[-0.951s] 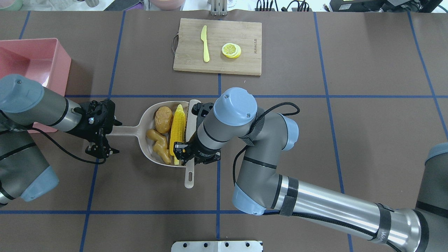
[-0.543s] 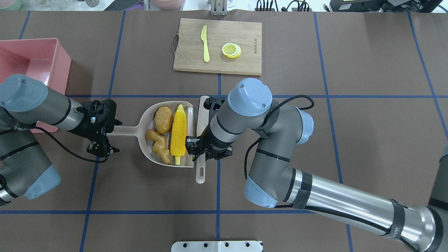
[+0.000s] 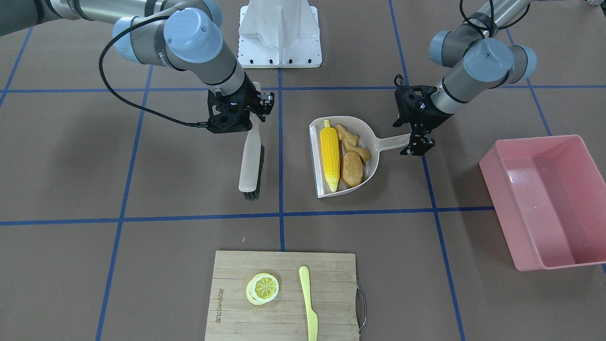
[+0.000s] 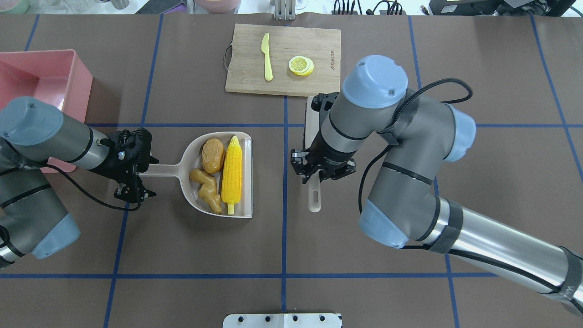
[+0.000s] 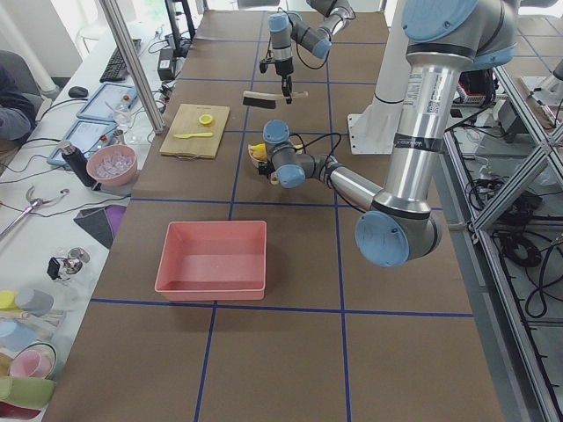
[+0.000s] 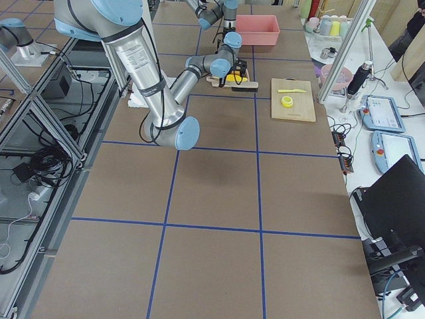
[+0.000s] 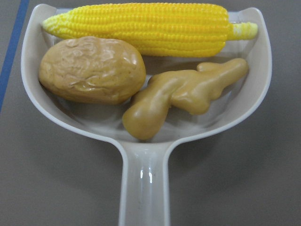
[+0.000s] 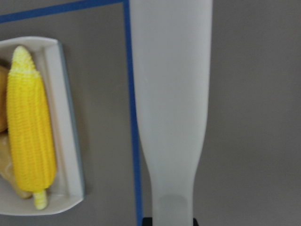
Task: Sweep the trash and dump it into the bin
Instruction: 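Return the brush to its spot on the table with the right gripper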
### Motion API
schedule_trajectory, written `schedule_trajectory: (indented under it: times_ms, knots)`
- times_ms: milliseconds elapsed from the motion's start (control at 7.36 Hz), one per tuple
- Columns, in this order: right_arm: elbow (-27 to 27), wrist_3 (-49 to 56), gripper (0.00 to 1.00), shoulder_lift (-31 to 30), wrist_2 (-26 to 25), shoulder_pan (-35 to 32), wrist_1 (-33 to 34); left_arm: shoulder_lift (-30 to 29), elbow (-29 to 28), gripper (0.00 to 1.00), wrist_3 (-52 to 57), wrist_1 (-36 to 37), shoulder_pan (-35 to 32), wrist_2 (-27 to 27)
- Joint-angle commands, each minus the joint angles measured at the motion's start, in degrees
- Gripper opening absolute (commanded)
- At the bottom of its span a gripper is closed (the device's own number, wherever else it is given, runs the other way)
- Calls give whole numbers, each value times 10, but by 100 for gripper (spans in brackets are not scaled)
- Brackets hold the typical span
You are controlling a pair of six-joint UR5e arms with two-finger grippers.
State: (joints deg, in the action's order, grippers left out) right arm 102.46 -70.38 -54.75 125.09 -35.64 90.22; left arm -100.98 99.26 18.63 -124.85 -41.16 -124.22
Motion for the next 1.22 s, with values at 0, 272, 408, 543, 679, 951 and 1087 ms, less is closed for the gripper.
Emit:
schedule_trajectory:
  times_ms: [0,272,408,543,679,951,1087]
  knots:
    - [114,84,0,-102,-14,-64,65,1,0,61,-5,0,-1,-1]
    - [178,183,0,-233,-4,-125,65,1,0,45,-29,-11,-1,-1]
    - [176,262,0,-288,20,-169,61,1,1,36,-29,-12,-1,-1]
    - [166,308,0,-317,44,-209,61,1,1,30,-28,-12,-1,-1]
    - [153,326,0,-339,74,-237,61,1,1,22,-27,-17,-1,-1]
    - [123,364,0,-378,85,-247,60,2,1,17,-29,-26,-2,-1]
    - [108,381,0,-382,97,-258,59,2,1,17,-32,-26,-2,-1]
